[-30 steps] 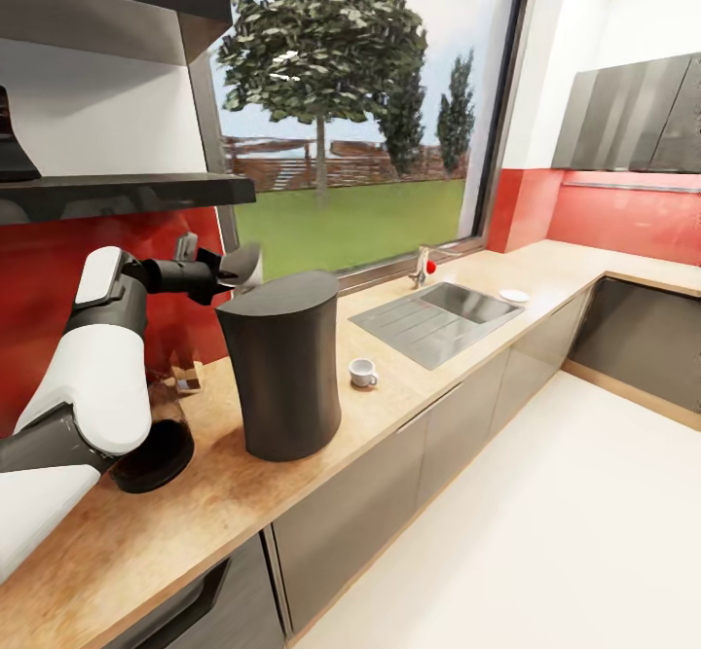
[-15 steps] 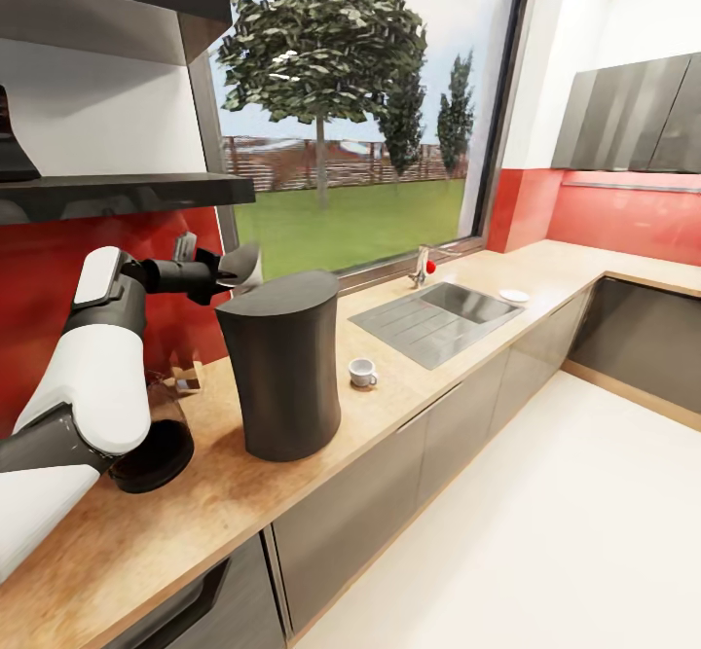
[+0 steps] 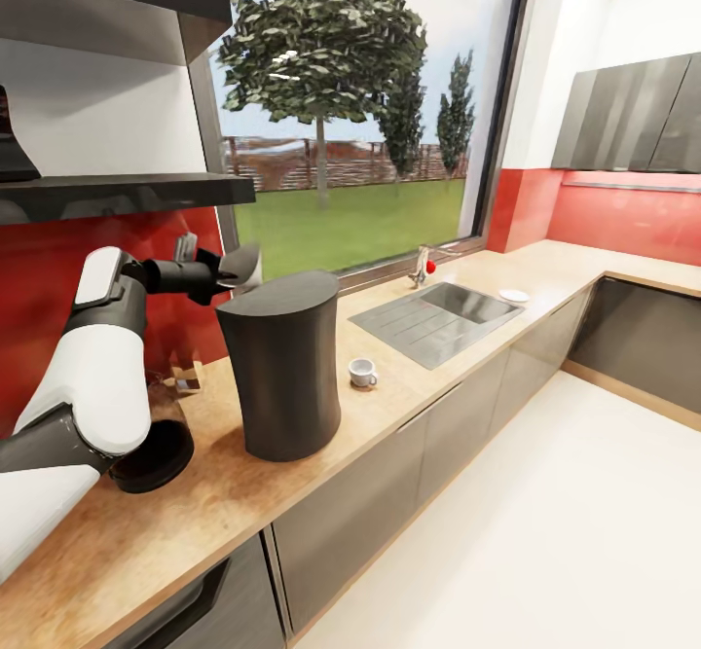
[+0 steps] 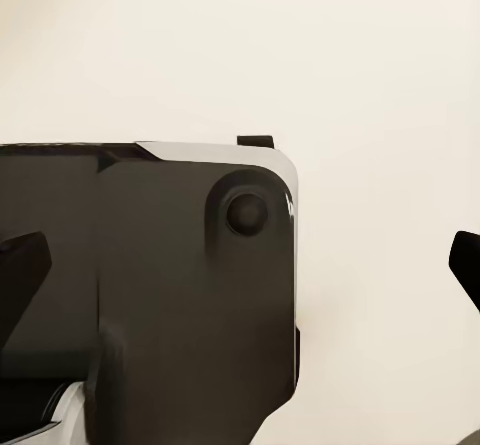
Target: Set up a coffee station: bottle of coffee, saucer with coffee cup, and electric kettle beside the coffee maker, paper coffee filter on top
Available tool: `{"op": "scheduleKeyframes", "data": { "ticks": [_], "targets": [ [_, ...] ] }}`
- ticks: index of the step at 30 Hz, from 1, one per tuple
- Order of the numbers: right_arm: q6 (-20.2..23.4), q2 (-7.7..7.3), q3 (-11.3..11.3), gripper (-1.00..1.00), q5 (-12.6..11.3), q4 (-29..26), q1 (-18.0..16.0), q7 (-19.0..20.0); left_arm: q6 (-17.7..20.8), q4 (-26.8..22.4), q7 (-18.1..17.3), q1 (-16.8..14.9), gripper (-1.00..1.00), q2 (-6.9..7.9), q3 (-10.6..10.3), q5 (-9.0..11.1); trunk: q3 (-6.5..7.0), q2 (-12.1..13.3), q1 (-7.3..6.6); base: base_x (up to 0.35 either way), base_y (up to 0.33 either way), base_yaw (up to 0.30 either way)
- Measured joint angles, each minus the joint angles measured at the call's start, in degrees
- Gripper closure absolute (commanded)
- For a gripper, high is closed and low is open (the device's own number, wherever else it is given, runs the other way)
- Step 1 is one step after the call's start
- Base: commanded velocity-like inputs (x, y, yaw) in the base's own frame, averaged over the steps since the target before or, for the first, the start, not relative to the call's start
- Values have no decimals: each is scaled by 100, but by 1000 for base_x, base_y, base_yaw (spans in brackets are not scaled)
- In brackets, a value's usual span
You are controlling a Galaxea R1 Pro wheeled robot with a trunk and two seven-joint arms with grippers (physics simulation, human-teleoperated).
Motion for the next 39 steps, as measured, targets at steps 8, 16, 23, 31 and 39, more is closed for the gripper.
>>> {"op": "scheduleKeyframes", "data": {
  "ticks": [8,16,23,31,39],
  "targets": [
    [0,0,0,-100,0,0,0,0,0,-5,0,63,-100,-14,0,5,0,0,0,0,0,0],
    [0,0,0,-100,0,0,0,0,-89,-41,-27,63,-100,3,14,210,2,-4,-1,0,0,0],
    [0,0,0,-100,0,0,-2,0,-85,-42,-27,63,-100,6,16,206,2,-4,-1,0,0,0],
    [0,0,0,-100,0,0,0,0,-77,-43,-28,63,-100,8,9,207,2,-4,-1,0,0,0],
    [0,0,0,-100,0,5,0,0,-74,-46,-27,63,-100,7,3,204,2,-4,-1,0,0,0]
  ]
}}
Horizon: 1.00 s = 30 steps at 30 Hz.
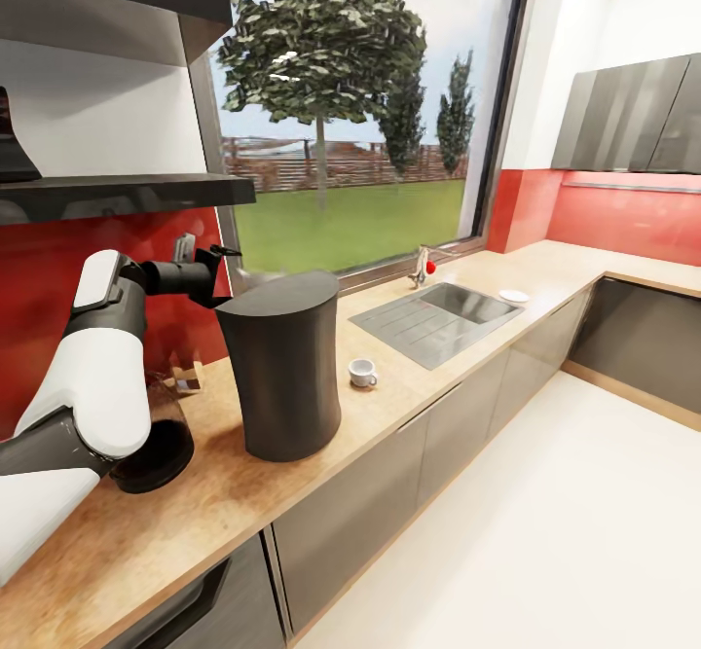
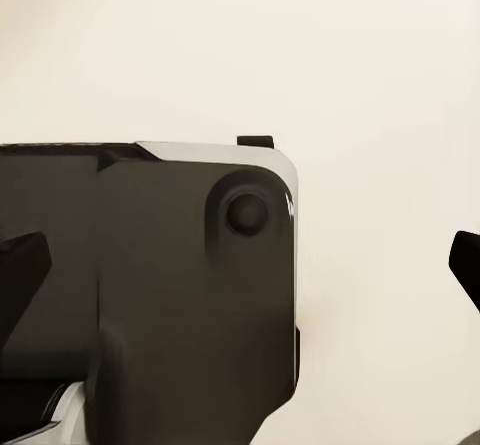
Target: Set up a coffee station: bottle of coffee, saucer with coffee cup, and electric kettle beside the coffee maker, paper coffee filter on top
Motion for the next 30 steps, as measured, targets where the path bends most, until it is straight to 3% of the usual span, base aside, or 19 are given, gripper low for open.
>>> {"op": "scheduleKeyframes", "data": {
  "ticks": [9,11,20,23,27,30],
  "targets": [
    [0,0,0,-100,0,4,-1,0,-2,28,-9,-3,-100,14,47,26,0,0,0,0,0,0],
    [0,0,0,-100,0,4,0,0,83,27,10,-2,-100,22,52,-187,-2,5,2,0,0,0],
    [0,0,0,-100,0,-4,-1,0,120,-32,-11,-26,-100,33,79,-175,-2,4,1,0,0,0],
    [0,0,0,-100,0,-5,0,0,141,-41,-15,-43,-100,37,77,-79,-2,4,1,0,0,0],
    [0,0,0,-100,0,-5,0,0,156,-48,-16,-55,-100,83,58,349,-2,4,1,0,0,0],
    [0,0,0,-100,0,-5,0,0,162,-48,-16,-55,-100,106,45,480,-2,4,1,0,0,0]
  ]
}}
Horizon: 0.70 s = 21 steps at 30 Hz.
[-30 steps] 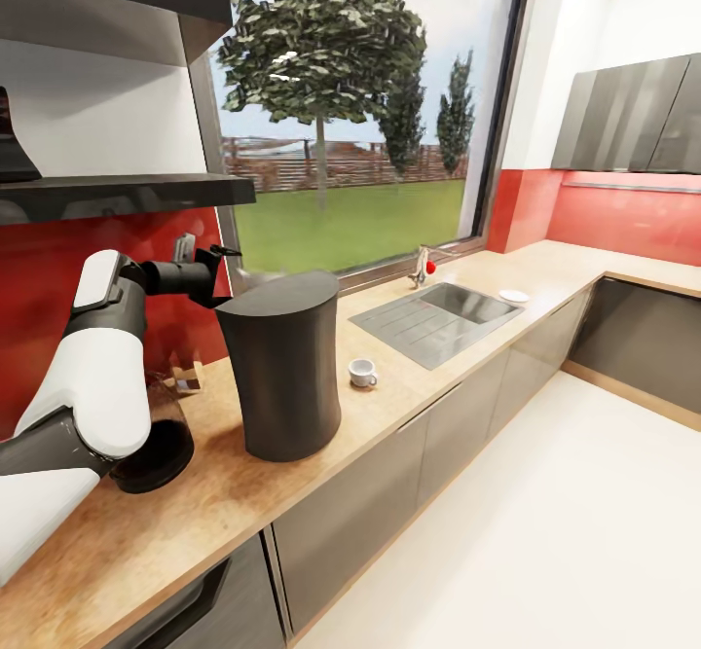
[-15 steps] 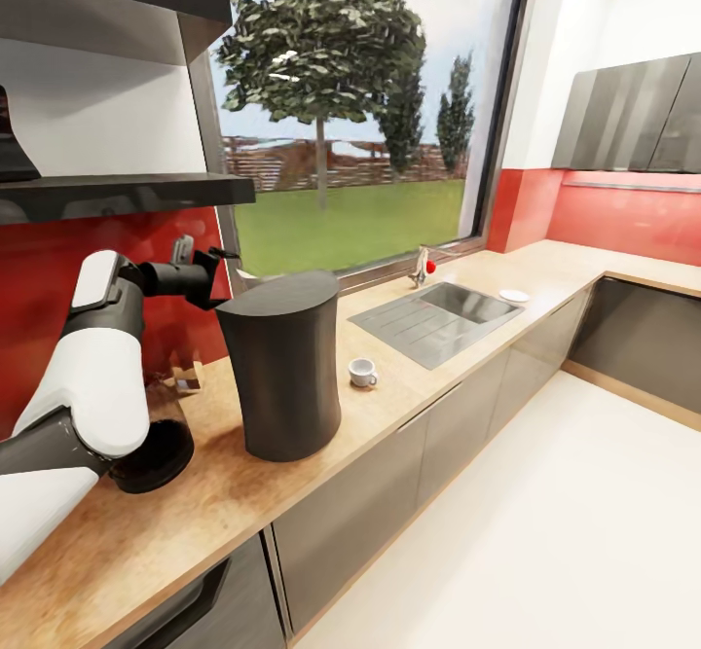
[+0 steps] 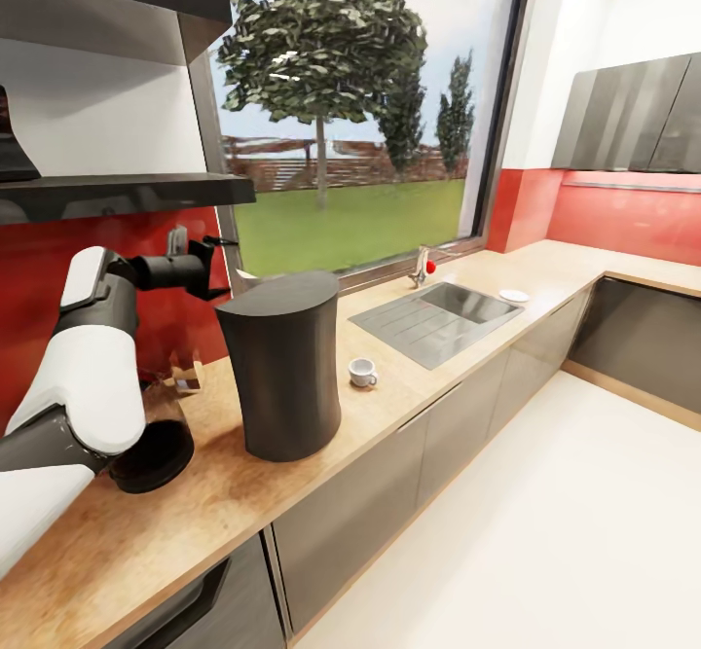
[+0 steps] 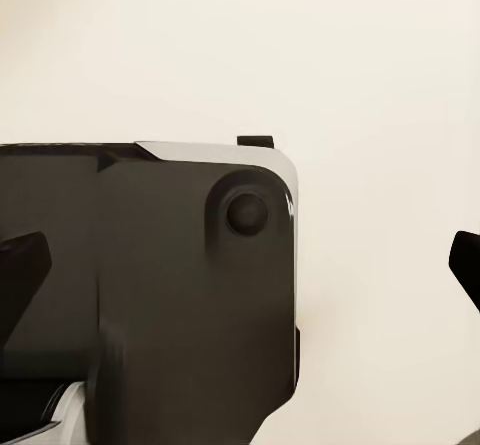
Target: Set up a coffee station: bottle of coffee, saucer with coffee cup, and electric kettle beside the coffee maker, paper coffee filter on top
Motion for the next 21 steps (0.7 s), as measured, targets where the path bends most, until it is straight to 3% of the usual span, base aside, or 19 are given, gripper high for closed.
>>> {"op": "scheduleKeyframes", "data": {
  "ticks": [8,17,21],
  "targets": [
    [0,0,0,-100,0,0,0,0,16,-5,-8,12,-100,94,-27,380,0,0,0,0,0,0],
    [0,0,0,-100,0,0,0,0,154,-9,-11,7,-100,106,-24,431,0,0,0,-8,0,175],
    [0,0,0,-100,0,1,-1,0,156,-9,-12,7,-100,106,-30,430,0,1,3,-240,0,274]
  ]
}}
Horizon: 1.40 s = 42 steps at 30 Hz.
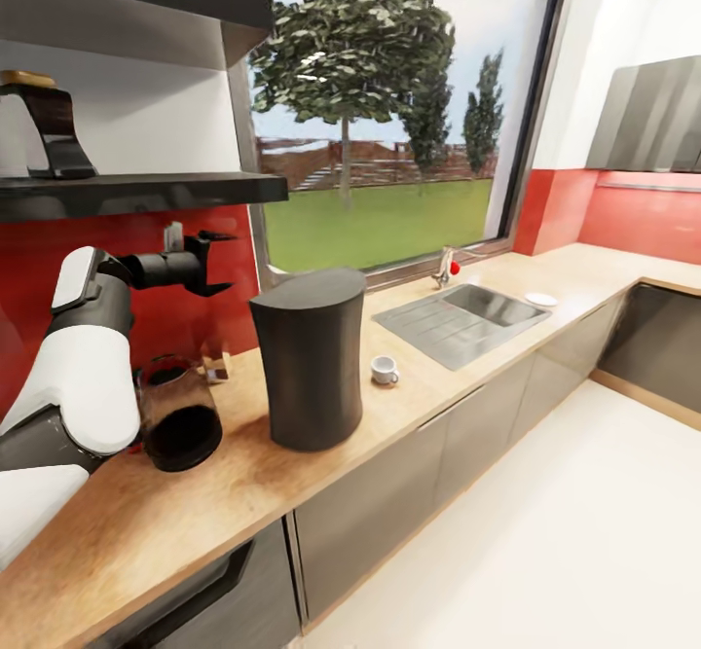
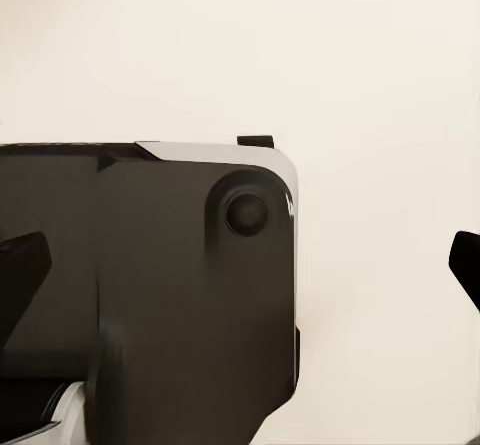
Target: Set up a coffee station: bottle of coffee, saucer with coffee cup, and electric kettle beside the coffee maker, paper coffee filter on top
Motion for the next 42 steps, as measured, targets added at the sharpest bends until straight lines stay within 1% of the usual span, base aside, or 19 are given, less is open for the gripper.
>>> {"op": "scheduleKeyframes", "data": {
  "ticks": [7,13,15,18,19,22,33,36,42],
  "targets": [
    [0,0,0,-100,0,-1,1,0,0,0,0,11,-100,0,-3,1,0,0,0,-329,0,274],
    [0,0,0,-100,0,-1,1,0,-1,-7,3,39,-100,1,-11,5,0,0,0,-281,-53,69],
    [-17,63,-5,-100,-2,-53,-16,-24,60,57,-62,87,-100,-27,53,85,0,-3,-4,0,0,0],
    [-18,157,-2,-100,-1,-54,-17,-25,157,89,-134,87,-100,-26,128,118,0,-2,-3,0,0,0],
    [-18,157,-2,-100,-1,-54,-17,-25,163,87,-128,88,-100,-26,128,116,0,-1,-3,0,0,0],
    [-18,196,0,-100,-2,-54,-17,-24,133,72,-122,185,-100,-26,224,199,0,-1,-3,0,0,0],
    [-18,217,0,-100,-7,-54,-17,-31,139,-13,-118,541,-100,-21,572,504,0,-1,-3,0,0,0],
    [-18,218,0,-100,-8,-54,-17,-31,187,-24,-120,638,-100,-18,542,589,0,-1,-3,0,0,0],
    [-25,218,0,-100,-8,-53,-17,-32,210,-208,-130,832,-100,-16,350,771,0,-1,-3,0,0,59]
  ]
}}
